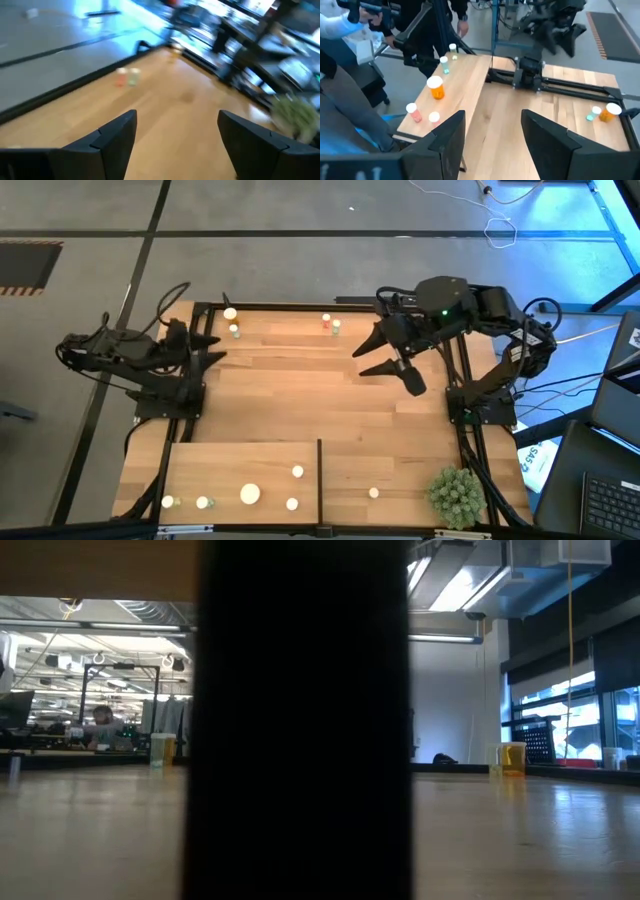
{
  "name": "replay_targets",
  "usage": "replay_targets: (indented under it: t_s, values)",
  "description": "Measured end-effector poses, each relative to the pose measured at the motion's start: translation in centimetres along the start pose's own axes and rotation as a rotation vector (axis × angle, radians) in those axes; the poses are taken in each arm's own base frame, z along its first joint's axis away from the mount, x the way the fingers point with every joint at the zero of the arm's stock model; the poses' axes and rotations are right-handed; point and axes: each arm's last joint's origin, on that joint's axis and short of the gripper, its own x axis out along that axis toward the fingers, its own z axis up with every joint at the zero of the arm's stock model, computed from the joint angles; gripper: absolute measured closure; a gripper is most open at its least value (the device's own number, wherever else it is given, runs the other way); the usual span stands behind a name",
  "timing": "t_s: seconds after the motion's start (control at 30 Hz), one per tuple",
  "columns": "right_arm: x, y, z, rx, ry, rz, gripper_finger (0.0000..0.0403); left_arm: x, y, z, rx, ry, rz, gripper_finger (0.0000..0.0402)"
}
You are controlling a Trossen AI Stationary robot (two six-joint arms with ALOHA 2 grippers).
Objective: Pick and place medicine bottles onto shelf by color
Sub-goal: Put the top left blue pill bottle on the shelf aligned with the other blue pill bottle
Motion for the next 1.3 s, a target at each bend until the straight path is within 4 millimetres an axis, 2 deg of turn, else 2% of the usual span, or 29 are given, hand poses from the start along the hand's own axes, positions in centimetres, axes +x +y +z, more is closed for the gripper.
replay_targets:
  t_s: [0.13,0.27,0.5,0.63,0.8,0.97,1.07,1.3]
  values:
    - [0.3,-0.3,-0.6,0.013,0.034,-0.009,0.0206,0.2,0.2,0.1,-0.073,-0.065,0.118,0.0129]
    - [-0.1,-0.2,-0.5,0.009,0.027,-0.010,0.0206,0.3,0.2,0.1,-0.090,-0.077,0.146,0.0129]
    - [-1.6,0.2,-0.4,0.000,-0.001,-0.011,0.0206,0.9,0.2,0.5,-0.099,-0.106,0.245,0.0129]
    - [-2.3,0.4,-0.4,-0.015,-0.015,-0.012,0.0206,2.5,-0.1,0.0,-0.059,-0.050,0.329,0.0129]
    - [-2.5,0.5,-0.4,-0.017,-0.017,-0.010,0.0206,4.4,0.0,-0.4,-0.113,-0.020,0.446,0.0129]
    - [-2.5,0.5,-0.4,-0.016,-0.015,-0.010,0.0206,5.6,1.0,-1.2,-0.240,0.142,0.510,0.0129]
    - [-2.5,0.5,-0.5,-0.017,-0.005,-0.009,0.0206,6.1,1.7,-1.4,-0.236,0.241,0.530,0.0129]
    - [-2.5,0.5,-0.7,-0.018,0.010,-0.008,0.0206,6.9,3.4,-0.9,-0.318,0.315,0.542,0.0129]
